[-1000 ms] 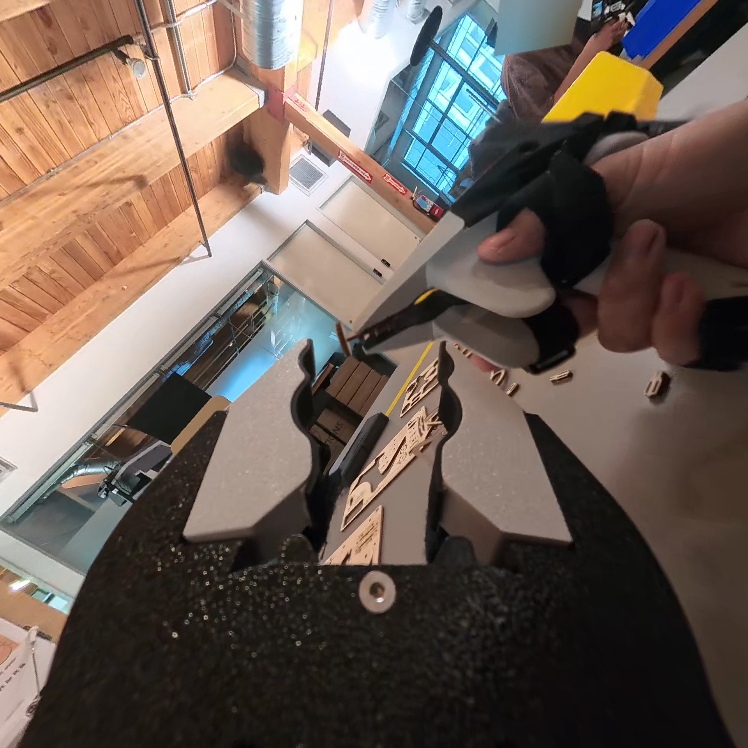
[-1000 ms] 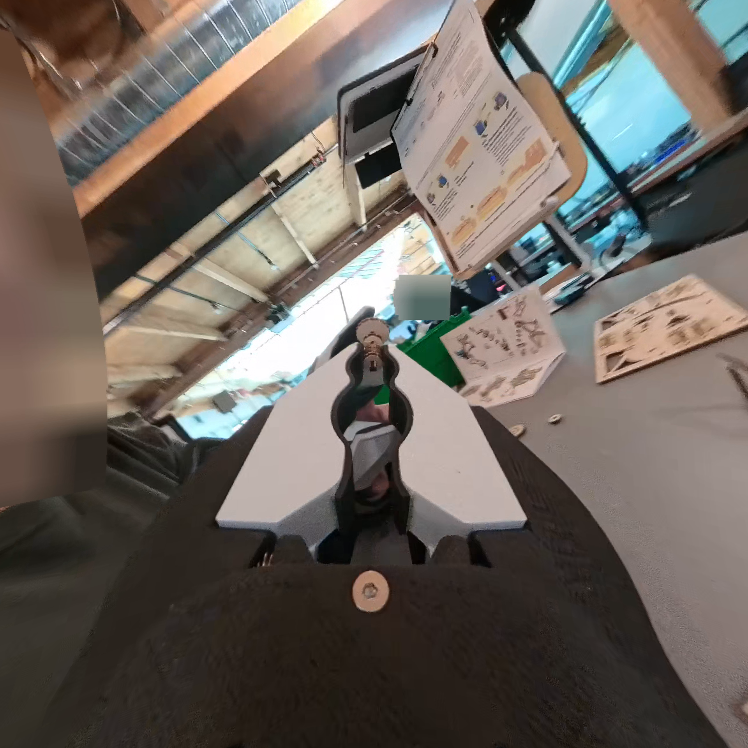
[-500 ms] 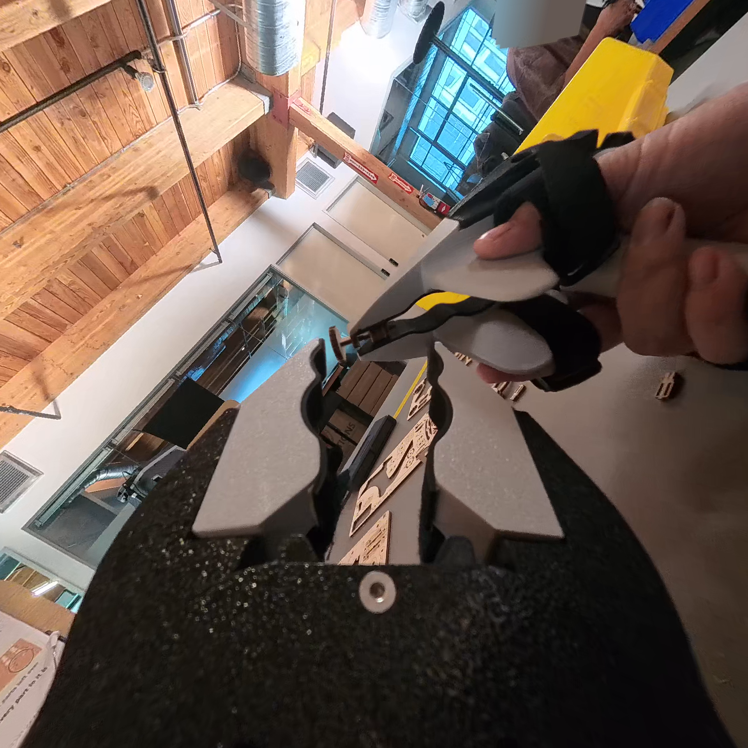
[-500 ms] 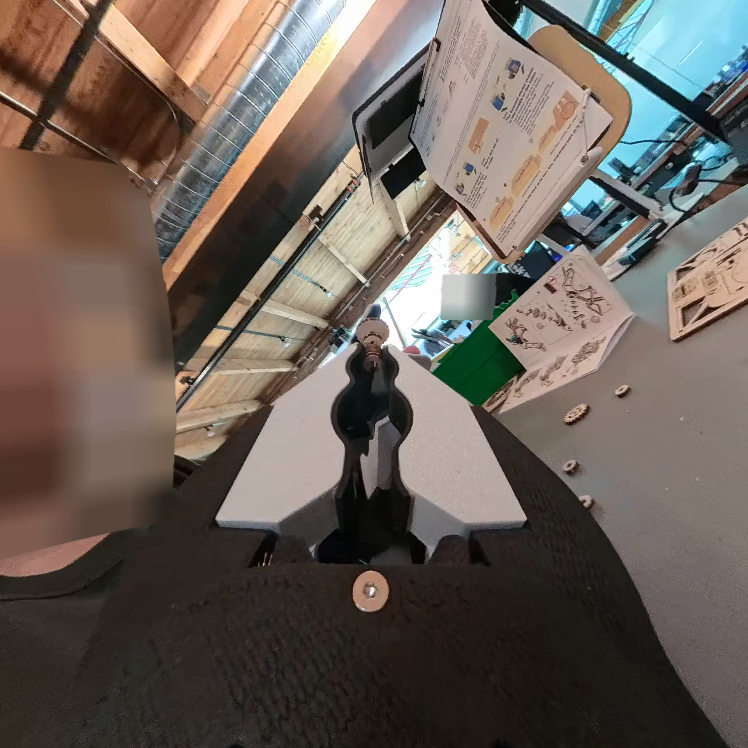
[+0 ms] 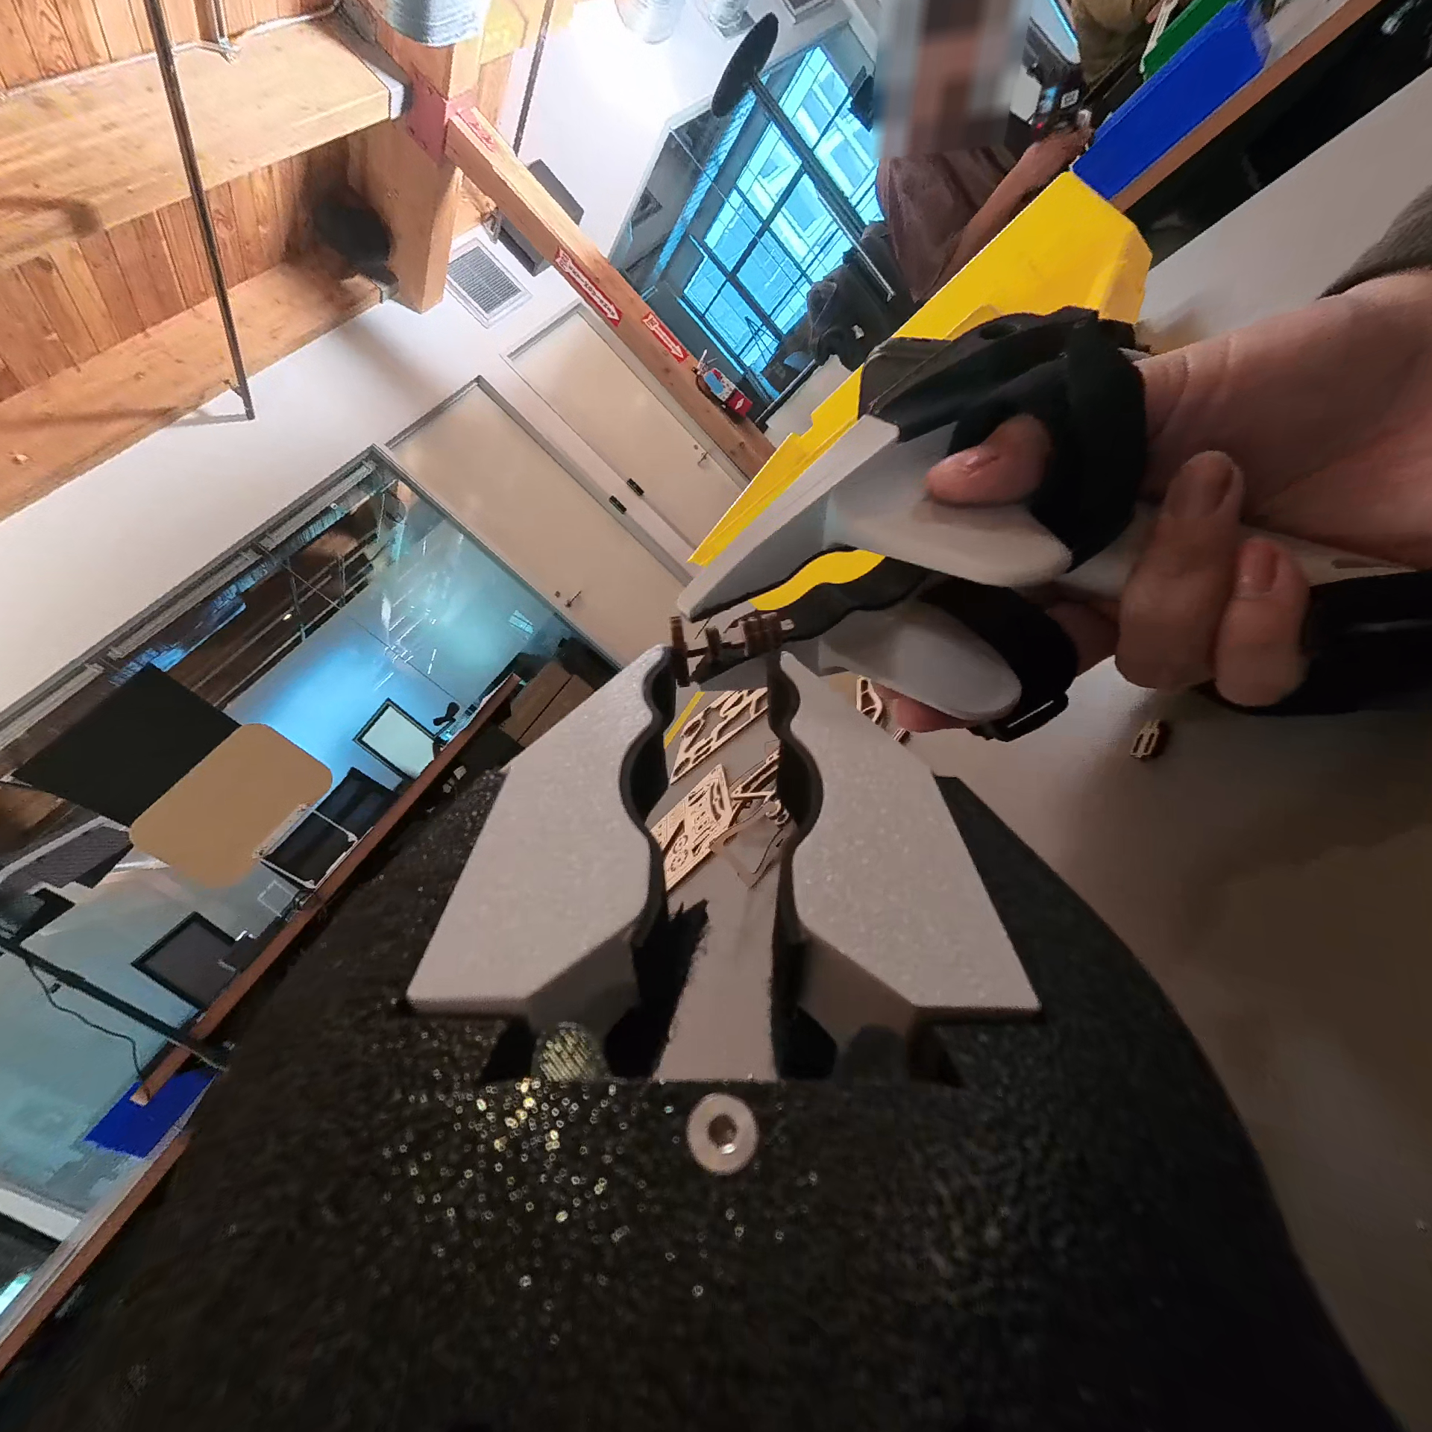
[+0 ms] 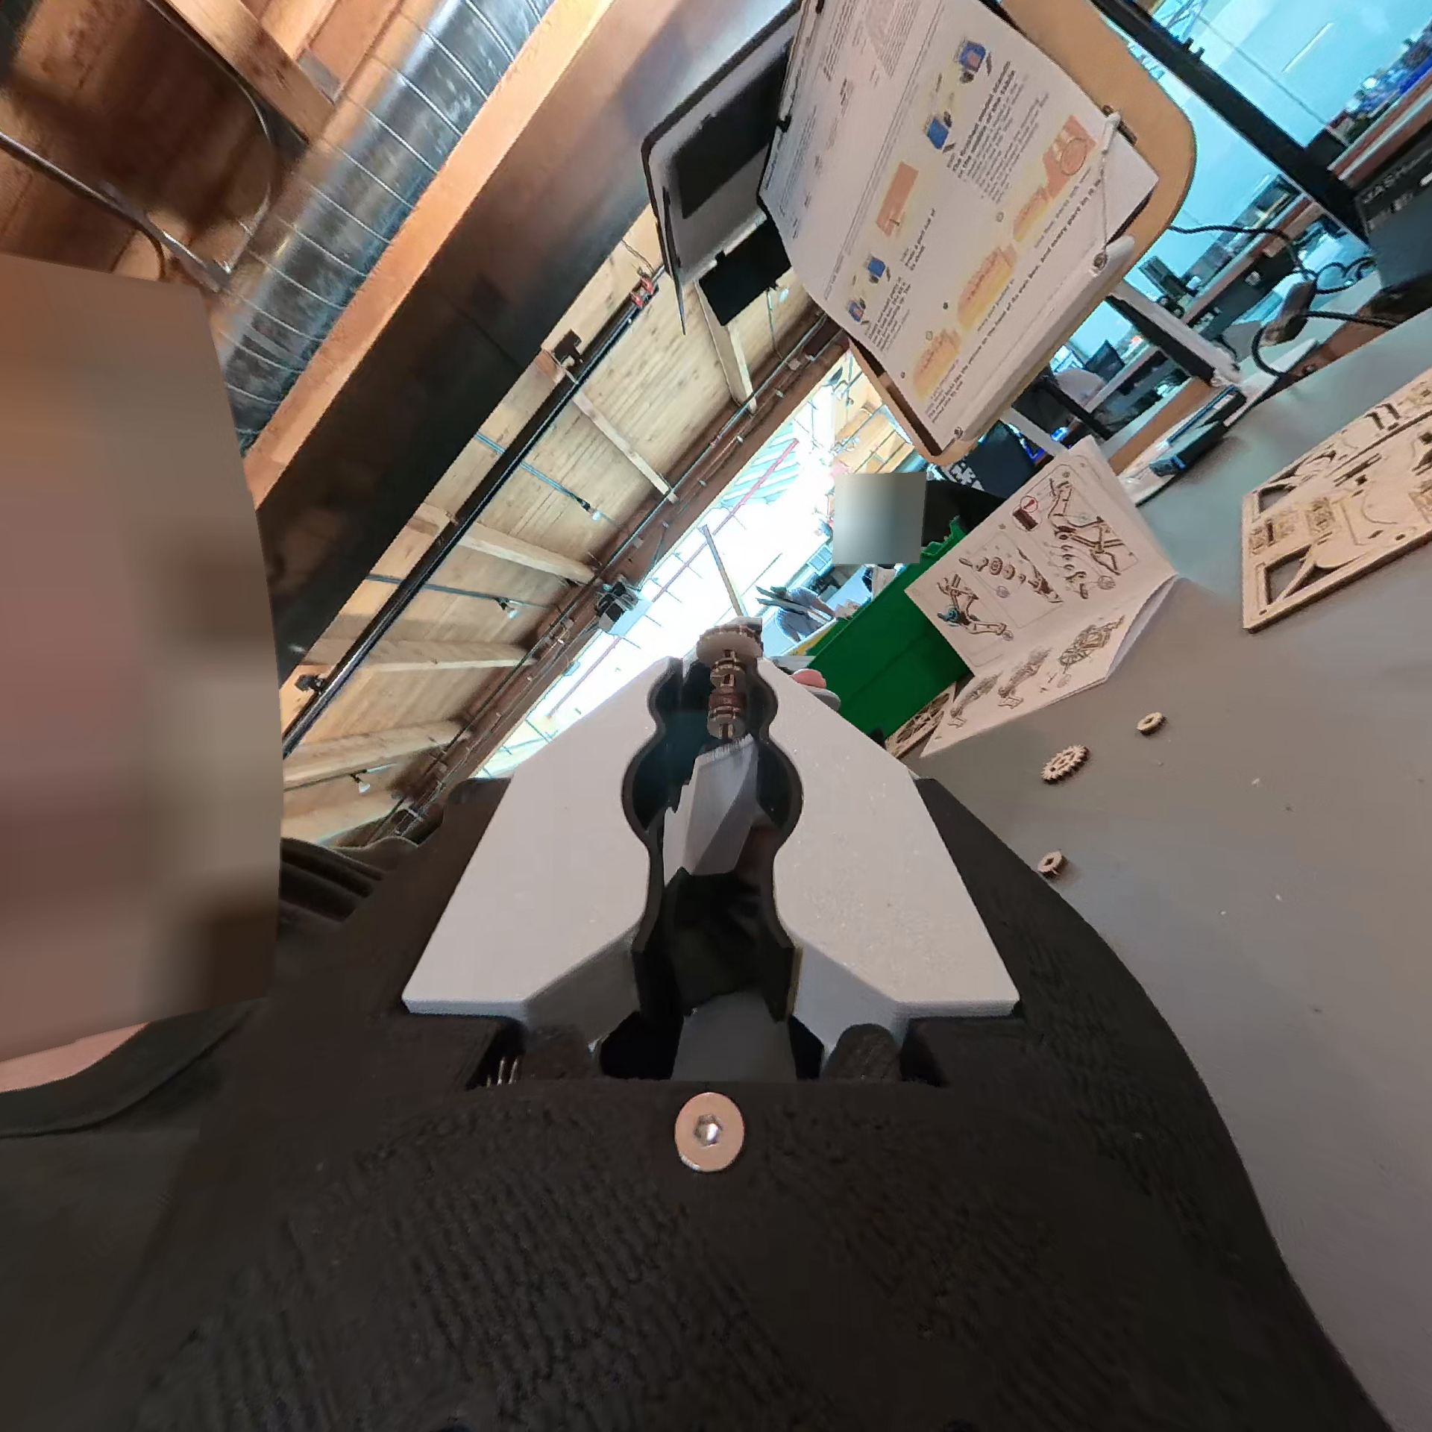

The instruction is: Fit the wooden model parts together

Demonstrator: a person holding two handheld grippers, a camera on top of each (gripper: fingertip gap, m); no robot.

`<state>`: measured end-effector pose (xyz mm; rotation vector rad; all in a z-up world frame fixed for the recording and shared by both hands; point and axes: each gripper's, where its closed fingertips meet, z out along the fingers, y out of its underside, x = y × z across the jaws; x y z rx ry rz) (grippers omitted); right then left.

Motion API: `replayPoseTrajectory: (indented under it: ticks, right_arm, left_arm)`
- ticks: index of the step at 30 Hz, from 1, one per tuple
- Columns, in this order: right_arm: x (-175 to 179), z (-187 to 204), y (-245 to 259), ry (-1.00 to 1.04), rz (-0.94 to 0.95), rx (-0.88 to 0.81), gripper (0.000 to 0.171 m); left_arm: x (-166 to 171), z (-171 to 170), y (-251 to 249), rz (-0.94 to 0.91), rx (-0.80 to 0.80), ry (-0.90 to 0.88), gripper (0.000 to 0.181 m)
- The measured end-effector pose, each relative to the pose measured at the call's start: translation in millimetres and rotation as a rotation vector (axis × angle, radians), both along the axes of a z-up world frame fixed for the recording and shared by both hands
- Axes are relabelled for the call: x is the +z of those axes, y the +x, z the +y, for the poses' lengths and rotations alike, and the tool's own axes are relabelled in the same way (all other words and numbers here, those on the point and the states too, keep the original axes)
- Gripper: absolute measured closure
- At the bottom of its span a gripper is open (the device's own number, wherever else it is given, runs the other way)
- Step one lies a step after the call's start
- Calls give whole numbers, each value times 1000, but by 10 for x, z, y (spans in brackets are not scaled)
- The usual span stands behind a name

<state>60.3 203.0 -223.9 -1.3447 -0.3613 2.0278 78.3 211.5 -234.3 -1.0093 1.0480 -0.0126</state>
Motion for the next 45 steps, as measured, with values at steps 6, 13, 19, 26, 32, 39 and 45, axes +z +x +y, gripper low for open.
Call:
replayPoseTrajectory:
  ticks: [6,13,19,26,32,39,45]
  right_arm:
    - [-16,3,-1,-3,-13,-3,164]
    - [-16,-25,-30,-35,6,22,165]
    - [14,-12,-3,5,8,5,146]
    - [-3,47,117,402,-204,-95,121]
    - [-270,-239,-38,408,-417,156,127]
    - [-336,-306,-68,154,-378,288,149]
    - [-354,-354,-88,115,-371,323,165]
  left_arm:
    - [-3,-24,38,13,1,36,151]
    - [14,-52,79,6,10,47,144]
    - [47,-73,16,-61,-52,-39,152]
    - [-62,-270,-20,-141,-340,-318,152]
    - [-128,-182,-60,-95,-296,-319,152]
    - [-268,-315,69,86,-299,-171,152]
    - [-238,-306,65,47,-294,-169,152]
